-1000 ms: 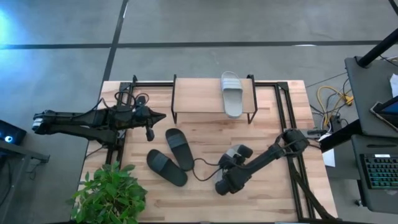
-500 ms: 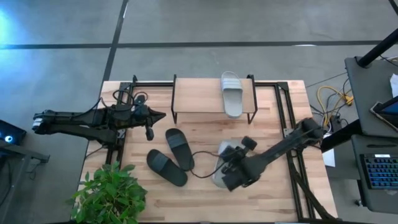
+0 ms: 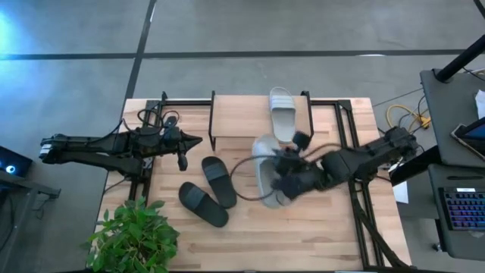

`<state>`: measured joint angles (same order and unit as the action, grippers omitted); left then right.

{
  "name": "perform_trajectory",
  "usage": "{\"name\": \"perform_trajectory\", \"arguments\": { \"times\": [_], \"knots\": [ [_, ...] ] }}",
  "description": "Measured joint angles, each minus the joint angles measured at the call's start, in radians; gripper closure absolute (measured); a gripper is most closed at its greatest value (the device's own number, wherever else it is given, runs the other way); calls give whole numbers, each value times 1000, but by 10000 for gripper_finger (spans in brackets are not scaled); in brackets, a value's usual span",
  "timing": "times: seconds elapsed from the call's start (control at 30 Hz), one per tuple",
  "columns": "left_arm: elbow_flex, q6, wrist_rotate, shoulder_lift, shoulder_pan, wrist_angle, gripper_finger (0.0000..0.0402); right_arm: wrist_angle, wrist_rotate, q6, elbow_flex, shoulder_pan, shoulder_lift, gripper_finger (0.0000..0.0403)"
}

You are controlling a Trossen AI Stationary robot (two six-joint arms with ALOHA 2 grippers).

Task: Pick and place slides into the shelf
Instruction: Put the gray slide on the shelf

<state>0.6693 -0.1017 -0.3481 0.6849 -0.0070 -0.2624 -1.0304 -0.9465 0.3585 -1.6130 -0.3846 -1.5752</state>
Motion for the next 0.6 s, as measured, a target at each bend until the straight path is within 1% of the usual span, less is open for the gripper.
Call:
{"name": "perform_trajectory", "arguments": {
  "times": [0.2,0.27,0.33,0.37,0.47,0.6],
  "knots": [
    [0,0,0,0,0,10,400,122,12,-368,-32,208,2,377],
    [0,0,0,0,0,16,400,201,70,-491,-23,282,2,376],
    [0,0,-1,0,0,18,400,286,155,-575,-11,348,-1,376],
    [0,0,-1,0,0,17,400,322,179,-606,-8,380,-14,376],
    [-1,0,-1,1,0,16,400,361,193,-715,-4,461,-60,376],
    [-2,0,-10,2,0,16,400,448,220,-882,-4,538,-129,376]
  ]
}}
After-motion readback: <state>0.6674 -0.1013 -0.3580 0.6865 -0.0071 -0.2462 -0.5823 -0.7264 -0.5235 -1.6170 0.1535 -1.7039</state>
